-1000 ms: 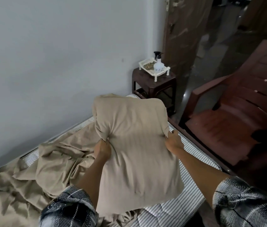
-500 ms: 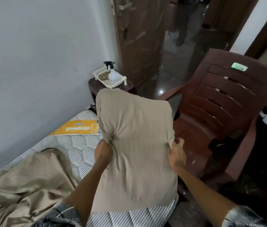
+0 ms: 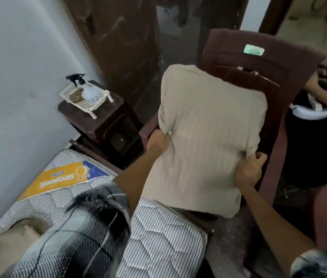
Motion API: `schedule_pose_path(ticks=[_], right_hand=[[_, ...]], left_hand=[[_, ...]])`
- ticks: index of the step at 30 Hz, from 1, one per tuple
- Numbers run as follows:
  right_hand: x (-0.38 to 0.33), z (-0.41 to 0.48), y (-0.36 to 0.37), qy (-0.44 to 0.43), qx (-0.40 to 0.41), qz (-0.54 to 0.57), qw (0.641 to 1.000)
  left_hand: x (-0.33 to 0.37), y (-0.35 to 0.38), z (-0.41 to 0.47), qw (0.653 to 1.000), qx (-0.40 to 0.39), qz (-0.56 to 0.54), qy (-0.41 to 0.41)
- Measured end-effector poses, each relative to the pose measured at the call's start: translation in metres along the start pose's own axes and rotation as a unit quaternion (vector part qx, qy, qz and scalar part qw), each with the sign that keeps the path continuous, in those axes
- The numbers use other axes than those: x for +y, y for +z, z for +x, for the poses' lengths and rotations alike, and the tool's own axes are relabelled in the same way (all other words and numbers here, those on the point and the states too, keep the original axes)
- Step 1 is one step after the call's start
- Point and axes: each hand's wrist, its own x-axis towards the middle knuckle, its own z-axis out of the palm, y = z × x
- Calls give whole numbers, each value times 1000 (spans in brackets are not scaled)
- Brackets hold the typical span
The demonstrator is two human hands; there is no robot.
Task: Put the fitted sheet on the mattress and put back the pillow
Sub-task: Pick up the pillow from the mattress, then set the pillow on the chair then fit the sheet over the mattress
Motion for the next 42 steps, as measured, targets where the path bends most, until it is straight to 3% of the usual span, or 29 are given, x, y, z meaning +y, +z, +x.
schedule_pose_path(ticks=[3, 11, 14, 16, 19, 21, 24, 25, 27, 30, 34, 37, 39, 42], right_hand=[[0, 15, 5, 74, 39, 56, 995], [-2, 66, 40, 49, 108, 72, 990], [7, 78, 63, 100, 51, 89, 990], [14, 80, 79, 86, -31, 24, 996], [22, 92, 96, 124, -121, -26, 985], [26, 99, 103, 173, -162, -28, 971], [32, 110, 113, 219, -193, -11, 956], [34, 114, 117, 229, -194, 2, 954], [37, 120, 122, 231, -194, 59, 952], [47, 121, 129, 268, -210, 145, 929], [65, 117, 131, 333, -228, 192, 895], [66, 109, 127, 277, -165, 156, 934], [62, 91, 121, 190, -72, 41, 978], [43, 45, 117, 44, -29, -65, 997]], left_hand=[[16, 15, 29, 999, -10, -31, -18], [50, 61, 103, 997, 9, -59, -45], [32, 77, 117, 995, -6, -72, -62], [20, 82, 114, 994, -51, -89, -28], [-1, 104, 116, 991, -63, 84, 78], [-8, 121, 107, 974, -38, 199, 99], [-13, 142, 87, 971, 79, 209, 83], [-12, 148, 85, 975, 73, 197, 72], [-20, 161, 88, 980, -42, 169, 95], [-31, 175, 97, 936, -242, 233, 103], [-25, 172, 111, 923, -290, 236, 94], [-24, 166, 105, 936, -262, 207, 108], [-30, 162, 96, 953, -230, 170, 105], [-52, 142, 68, 973, -160, 143, 84]])
